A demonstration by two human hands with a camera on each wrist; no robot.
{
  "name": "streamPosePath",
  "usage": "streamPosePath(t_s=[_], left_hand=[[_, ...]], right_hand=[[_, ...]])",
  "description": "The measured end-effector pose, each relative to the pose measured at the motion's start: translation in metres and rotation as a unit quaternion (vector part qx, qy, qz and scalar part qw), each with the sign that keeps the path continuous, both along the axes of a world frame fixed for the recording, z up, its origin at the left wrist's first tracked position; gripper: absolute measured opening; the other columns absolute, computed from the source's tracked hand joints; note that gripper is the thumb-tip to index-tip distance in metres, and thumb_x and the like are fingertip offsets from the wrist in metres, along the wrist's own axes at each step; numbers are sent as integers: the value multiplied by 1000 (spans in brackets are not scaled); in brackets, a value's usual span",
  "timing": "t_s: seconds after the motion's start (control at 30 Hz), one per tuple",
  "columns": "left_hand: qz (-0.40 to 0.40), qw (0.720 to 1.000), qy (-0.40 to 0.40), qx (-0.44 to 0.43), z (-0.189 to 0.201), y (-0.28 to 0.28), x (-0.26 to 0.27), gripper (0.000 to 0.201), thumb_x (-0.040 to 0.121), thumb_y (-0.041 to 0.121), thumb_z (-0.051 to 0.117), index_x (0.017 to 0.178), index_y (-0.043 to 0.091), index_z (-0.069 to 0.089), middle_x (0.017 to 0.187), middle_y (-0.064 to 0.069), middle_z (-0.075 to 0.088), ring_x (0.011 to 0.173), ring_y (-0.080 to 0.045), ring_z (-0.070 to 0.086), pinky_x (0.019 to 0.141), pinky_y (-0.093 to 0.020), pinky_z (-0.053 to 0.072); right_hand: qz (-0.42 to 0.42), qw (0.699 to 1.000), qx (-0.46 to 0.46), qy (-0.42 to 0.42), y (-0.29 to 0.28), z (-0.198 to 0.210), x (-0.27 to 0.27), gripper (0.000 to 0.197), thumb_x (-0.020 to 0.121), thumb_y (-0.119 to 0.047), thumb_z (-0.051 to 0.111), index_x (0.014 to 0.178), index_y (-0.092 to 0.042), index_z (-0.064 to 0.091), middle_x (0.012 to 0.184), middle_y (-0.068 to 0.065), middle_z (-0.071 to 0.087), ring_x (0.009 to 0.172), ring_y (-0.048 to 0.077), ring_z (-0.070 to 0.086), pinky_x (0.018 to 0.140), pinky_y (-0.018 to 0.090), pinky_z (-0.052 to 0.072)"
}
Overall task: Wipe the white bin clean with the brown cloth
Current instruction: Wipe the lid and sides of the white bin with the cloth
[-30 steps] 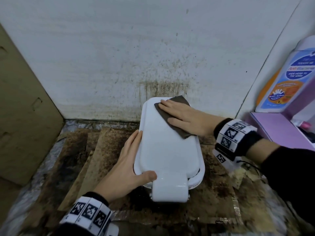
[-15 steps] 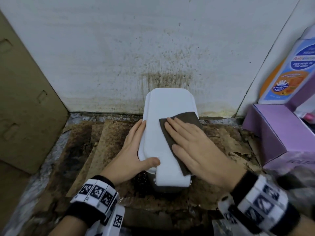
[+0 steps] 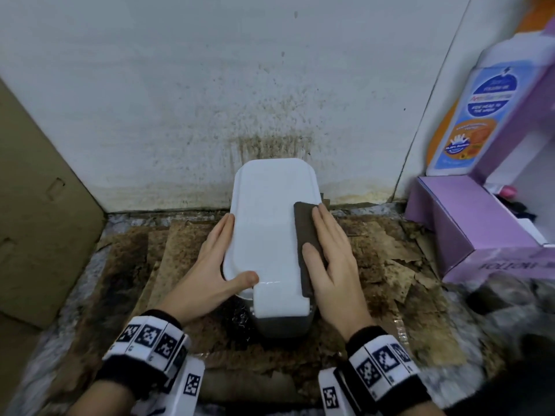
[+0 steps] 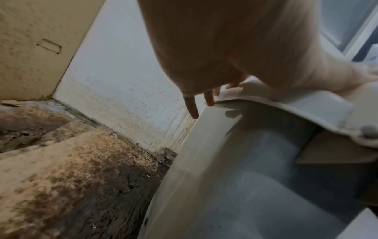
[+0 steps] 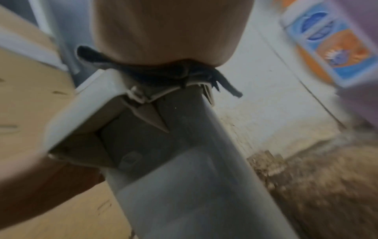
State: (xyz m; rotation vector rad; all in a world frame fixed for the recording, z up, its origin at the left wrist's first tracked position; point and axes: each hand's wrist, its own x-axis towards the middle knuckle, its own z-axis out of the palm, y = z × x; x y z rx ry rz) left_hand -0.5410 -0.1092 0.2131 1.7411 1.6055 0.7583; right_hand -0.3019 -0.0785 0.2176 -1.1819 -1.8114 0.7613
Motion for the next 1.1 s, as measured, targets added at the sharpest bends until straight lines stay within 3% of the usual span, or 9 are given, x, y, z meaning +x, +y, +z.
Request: streamPosePath(t_s=[0.07, 0.13, 0.23, 0.33, 0.43, 0.53, 0.67, 0.77, 1.1], left_hand=[[-1, 1000, 4, -6, 1, -1, -2, 122, 66, 95, 53, 159, 43, -7, 163, 34, -12, 150, 10, -10, 126, -48, 11], [8, 1000, 13, -13, 4, -2, -6, 121, 67, 92, 55, 159, 44, -7, 164, 33, -10, 150, 10, -9, 127, -48, 12], [18, 998, 54, -28, 16, -6, -4, 121, 64, 98, 46, 156, 46, -14, 163, 31, -14, 150, 9, -12, 127, -45, 10], [27, 998, 54, 24, 35, -8, 13, 86, 79, 90, 29, 151, 54, -2, 156, 42, 1, 145, 17, -6, 124, -36, 13], [45, 992, 79, 85, 46, -6, 33, 81, 94, 76, 22, 161, 31, 10, 164, 25, 8, 151, 6, 0, 126, -37, 10], [22, 983, 138, 117, 54, -2, 54, 76, 99, 68, 25, 161, 26, 18, 167, 17, 14, 152, 3, 7, 125, -29, 11], [8, 978, 169, 125, 50, 4, 61, 70, 102, 61, 30, 161, 24, 23, 167, 11, 19, 153, -2, 13, 125, -30, 14], [33, 973, 195, 121, 46, 3, 43, 75, 101, 63, 29, 162, 21, 17, 169, 9, 12, 154, -4, 7, 126, -31, 11], [93, 973, 199, 68, 36, -14, -15, 75, 105, 54, 36, 162, 20, 3, 171, 5, 1, 155, -4, 2, 127, -31, 6]], right_hand=[[-32, 991, -91, 95, -2, -7, 3, 56, 108, -41, 37, 162, -27, 27, 166, -16, 27, 151, -4, 23, 125, 22, 18], [-50, 963, -188, 188, -1, -23, 8, 47, 111, -40, 32, 156, -29, 41, 158, -10, 46, 144, 3, 40, 123, 31, 29], [-66, 934, -264, 230, -2, -48, 11, 42, 109, -50, 29, 140, -37, 55, 145, -9, 56, 136, 12, 50, 119, 45, 37], [-66, 913, -294, 275, -2, -56, 6, 42, 108, -54, 30, 140, -42, 55, 147, -6, 55, 137, 15, 50, 118, 48, 38], [-39, 909, -285, 301, -4, -53, -5, 44, 108, -56, 30, 141, -43, 56, 145, -5, 60, 135, 17, 54, 116, 50, 41], [3, 906, -269, 326, -12, -44, -21, 46, 107, -58, 29, 144, -45, 52, 142, -17, 62, 134, 6, 55, 115, 42, 42], [36, 928, -223, 297, -22, -42, -47, 51, 108, -52, 25, 157, -40, 32, 160, -26, 35, 147, -10, 30, 127, 35, 24], [62, 945, -200, 251, -27, -46, -71, 50, 112, -42, 23, 161, -38, 20, 166, -27, 20, 151, -12, 14, 130, 33, 14], [25, 989, -69, 132, -32, -62, -137, 62, 106, -48, 18, 163, -23, 20, 171, -10, 17, 155, -4, 7, 129, 29, 9]])
